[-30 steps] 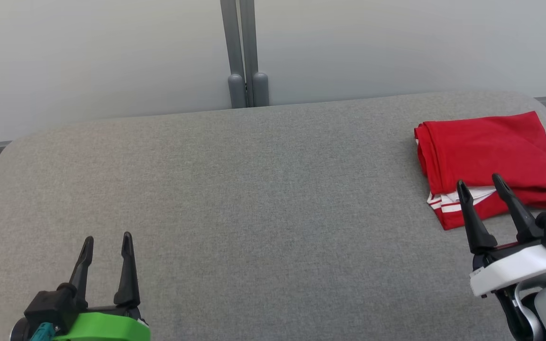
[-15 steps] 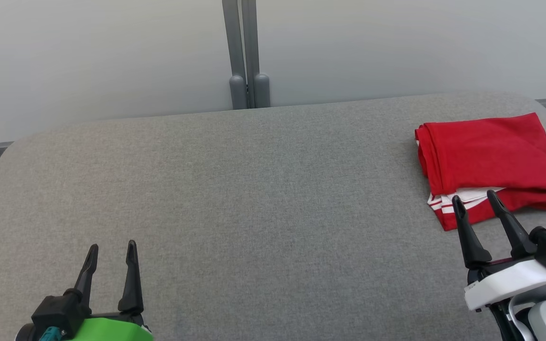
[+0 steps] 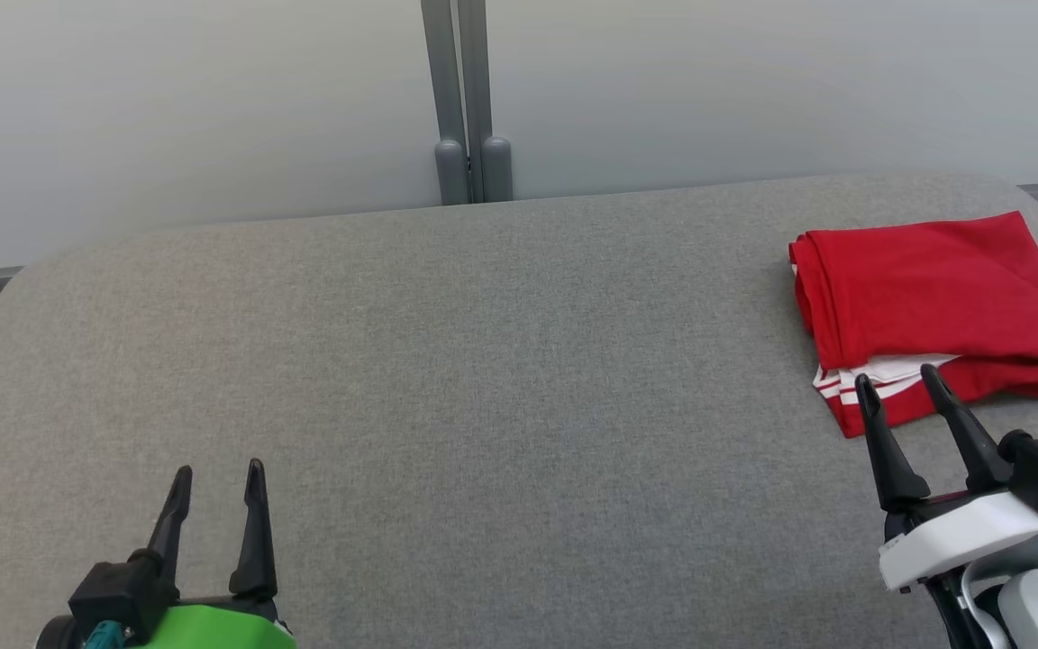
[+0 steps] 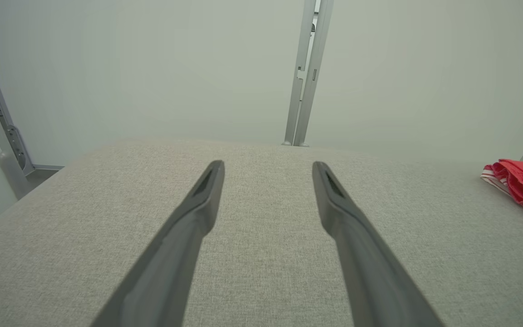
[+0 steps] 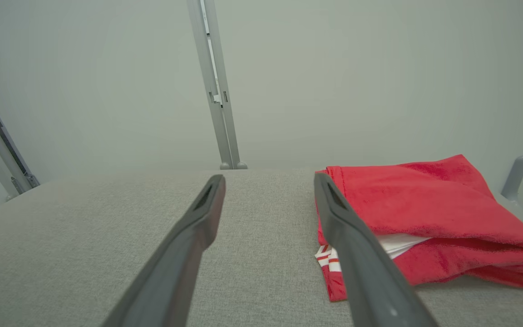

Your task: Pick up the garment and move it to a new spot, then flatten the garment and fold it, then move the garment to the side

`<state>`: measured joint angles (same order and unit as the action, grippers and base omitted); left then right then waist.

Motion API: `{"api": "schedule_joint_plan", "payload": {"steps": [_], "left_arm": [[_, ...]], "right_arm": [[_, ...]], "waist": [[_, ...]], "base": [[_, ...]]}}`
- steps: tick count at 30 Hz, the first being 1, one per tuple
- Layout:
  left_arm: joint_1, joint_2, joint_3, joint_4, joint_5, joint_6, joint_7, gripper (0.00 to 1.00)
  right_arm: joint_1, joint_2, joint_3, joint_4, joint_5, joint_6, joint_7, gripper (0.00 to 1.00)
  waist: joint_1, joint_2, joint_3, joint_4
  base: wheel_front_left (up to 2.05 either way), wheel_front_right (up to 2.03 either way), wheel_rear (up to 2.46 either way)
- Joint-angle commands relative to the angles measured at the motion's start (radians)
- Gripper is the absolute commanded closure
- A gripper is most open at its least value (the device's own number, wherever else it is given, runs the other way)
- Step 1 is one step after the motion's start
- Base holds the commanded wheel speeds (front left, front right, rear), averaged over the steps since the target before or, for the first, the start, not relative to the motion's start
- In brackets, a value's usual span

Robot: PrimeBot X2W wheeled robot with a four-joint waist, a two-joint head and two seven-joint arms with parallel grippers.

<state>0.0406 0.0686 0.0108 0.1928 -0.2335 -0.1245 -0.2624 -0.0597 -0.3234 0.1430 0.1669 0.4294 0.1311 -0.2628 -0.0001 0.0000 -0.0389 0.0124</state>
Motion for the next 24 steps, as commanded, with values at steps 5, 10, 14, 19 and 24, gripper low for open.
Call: {"api": "schedule_joint_plan", "payload": {"steps": [5, 10, 14, 19, 24], "left_arm": [[0.005, -0.003, 0.000, 0.031, -0.030, 0.000, 0.015, 1.00], [-0.008, -0.004, 0.010, 0.035, -0.122, 0.000, 0.042, 1.00], [-0.017, -0.004, 0.015, 0.035, -0.197, -0.001, 0.061, 1.00], [-0.027, -0.005, 0.020, 0.034, -0.279, -0.001, 0.082, 1.00], [-0.037, -0.006, 0.026, 0.033, -0.361, 0.000, 0.103, 1.00]], "right_arm": [[0.017, 0.023, 0.001, 0.023, 0.025, 0.000, 0.007, 1.00], [0.012, 0.038, -0.016, 0.027, 0.105, 0.000, 0.032, 1.00], [0.006, 0.051, -0.029, 0.030, 0.171, 0.000, 0.052, 1.00], [0.001, 0.065, -0.044, 0.034, 0.242, 0.000, 0.073, 1.00], [-0.005, 0.079, -0.059, 0.038, 0.313, 0.000, 0.094, 1.00]], "waist": [[0.0001, 0.0000, 0.001, 0.000], [0.0001, 0.0000, 0.002, 0.000], [0.0001, 0.0000, 0.003, -0.001], [0.0001, 0.0000, 0.005, -0.001], [0.0001, 0.0000, 0.006, -0.002]], "base": [[0.00, 0.00, 0.00], [0.00, 0.00, 0.00], [0.00, 0.00, 0.00], [0.00, 0.00, 0.00], [0.00, 0.00, 0.00]]}}
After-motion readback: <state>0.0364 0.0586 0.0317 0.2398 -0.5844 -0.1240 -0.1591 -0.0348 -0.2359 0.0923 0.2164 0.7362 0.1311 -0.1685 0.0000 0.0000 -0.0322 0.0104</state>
